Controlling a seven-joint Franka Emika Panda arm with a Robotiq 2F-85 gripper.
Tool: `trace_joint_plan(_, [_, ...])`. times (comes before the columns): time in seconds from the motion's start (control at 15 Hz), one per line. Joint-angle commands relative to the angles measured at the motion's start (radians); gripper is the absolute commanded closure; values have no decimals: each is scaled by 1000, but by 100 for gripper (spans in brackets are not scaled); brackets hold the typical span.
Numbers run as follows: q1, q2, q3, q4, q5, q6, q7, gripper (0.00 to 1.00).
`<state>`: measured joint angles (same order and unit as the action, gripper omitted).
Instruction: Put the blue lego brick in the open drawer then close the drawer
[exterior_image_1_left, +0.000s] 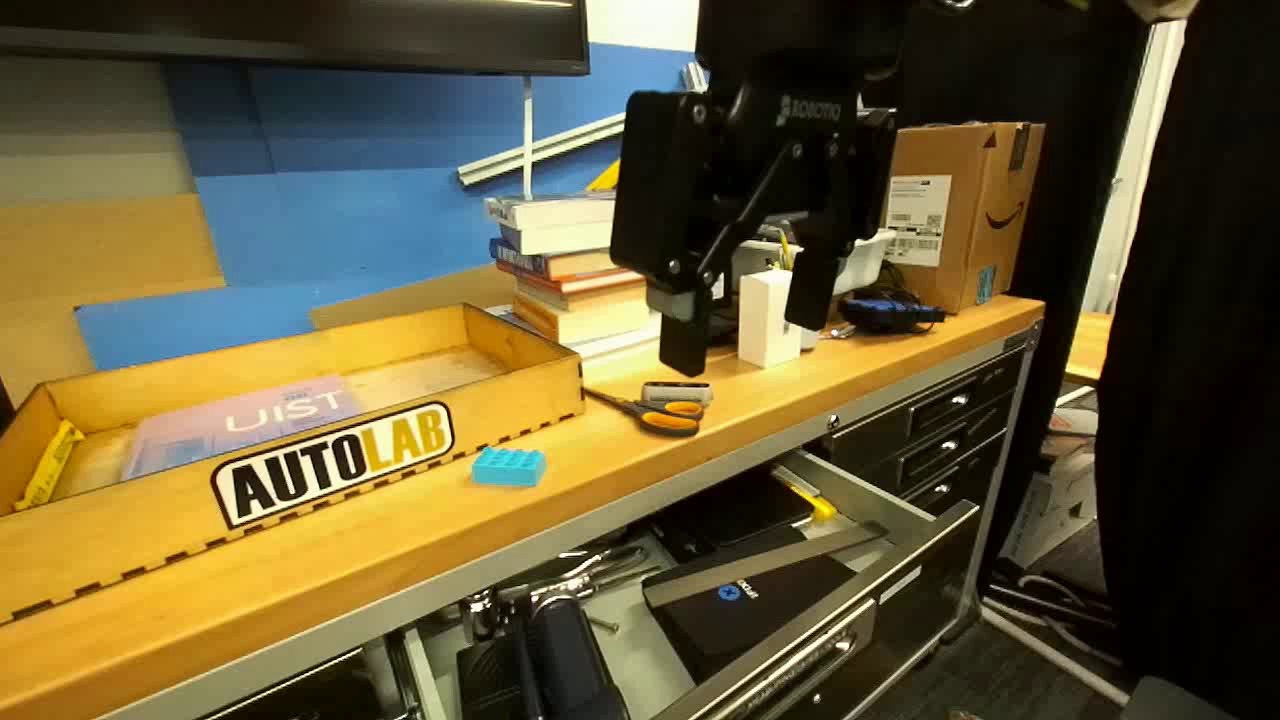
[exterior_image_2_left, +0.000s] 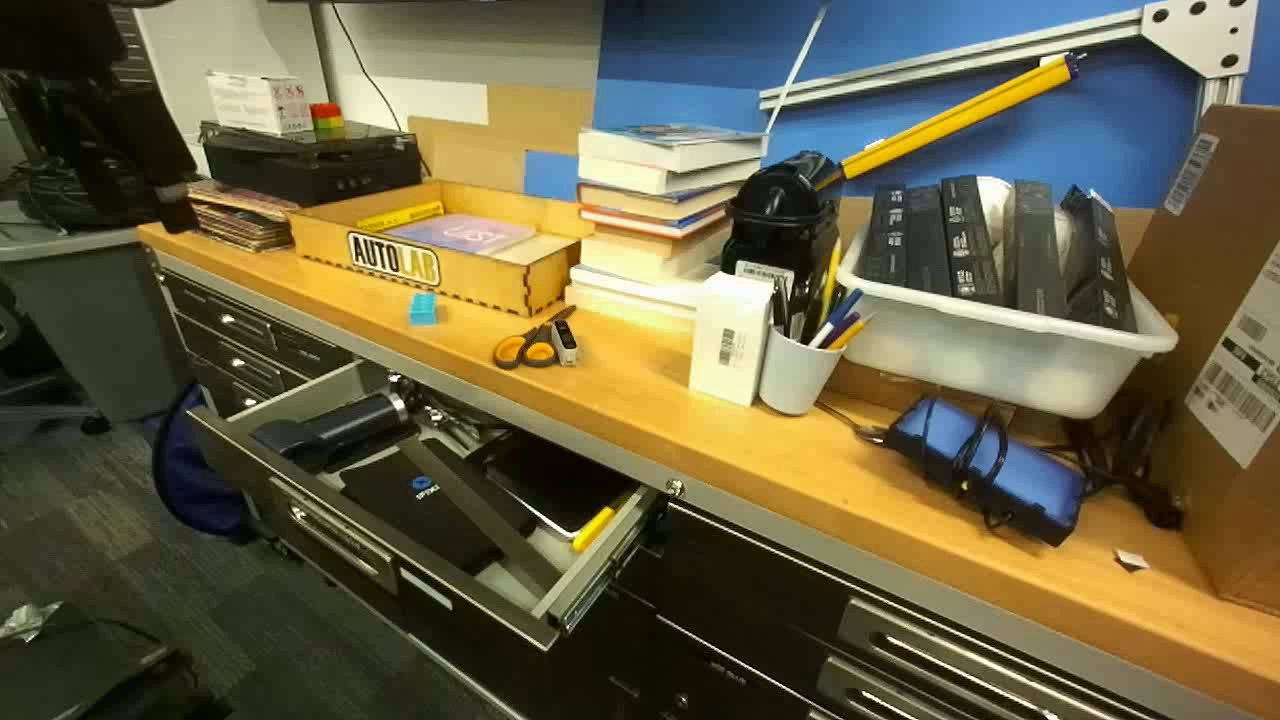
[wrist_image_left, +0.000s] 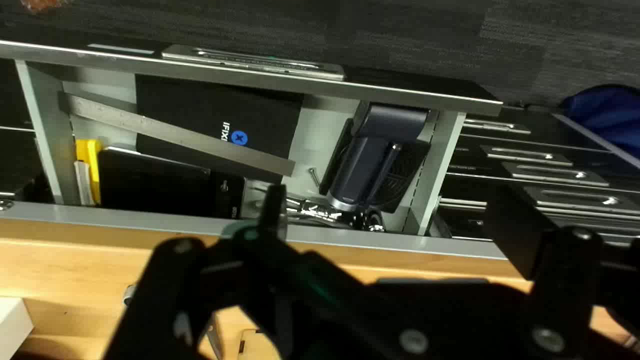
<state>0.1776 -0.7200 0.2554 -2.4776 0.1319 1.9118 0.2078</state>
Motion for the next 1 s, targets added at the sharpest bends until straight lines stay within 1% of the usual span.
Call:
trace_joint_plan(0.0, [3,1,-2,8,-2,-2,2,0])
trace_joint_plan(0.93, [2,-5,-2,21,-2,-2,2,0])
